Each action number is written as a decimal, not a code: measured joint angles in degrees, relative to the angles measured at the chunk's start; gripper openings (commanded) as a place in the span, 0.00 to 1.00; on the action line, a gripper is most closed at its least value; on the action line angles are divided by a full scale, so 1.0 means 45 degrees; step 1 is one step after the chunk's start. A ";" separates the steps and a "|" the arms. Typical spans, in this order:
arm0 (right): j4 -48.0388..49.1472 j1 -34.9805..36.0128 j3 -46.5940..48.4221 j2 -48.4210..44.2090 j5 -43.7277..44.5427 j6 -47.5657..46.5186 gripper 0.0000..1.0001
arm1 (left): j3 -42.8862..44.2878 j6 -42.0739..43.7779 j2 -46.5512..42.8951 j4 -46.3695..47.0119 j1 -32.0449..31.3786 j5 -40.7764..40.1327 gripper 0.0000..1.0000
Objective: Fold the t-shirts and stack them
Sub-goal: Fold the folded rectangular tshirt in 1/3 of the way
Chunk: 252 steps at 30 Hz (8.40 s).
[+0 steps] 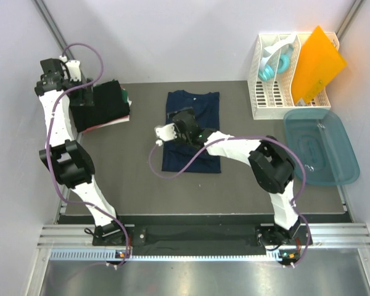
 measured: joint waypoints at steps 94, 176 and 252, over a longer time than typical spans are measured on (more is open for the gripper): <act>0.1239 -0.1923 -0.2297 -0.1122 0.4488 0.5527 0.61 | -0.2671 0.0199 -0.1447 -0.0024 -0.0005 0.1812 0.99; -0.4172 -0.4770 -0.4464 -0.7223 -0.0131 0.5974 0.30 | -0.6863 0.4095 -0.0223 0.1457 -1.1171 0.0865 0.99; -0.4109 -0.4828 -0.3594 -0.6339 0.0141 0.6013 0.24 | -0.8748 0.4357 -0.0525 0.7096 -1.2094 -0.7815 0.51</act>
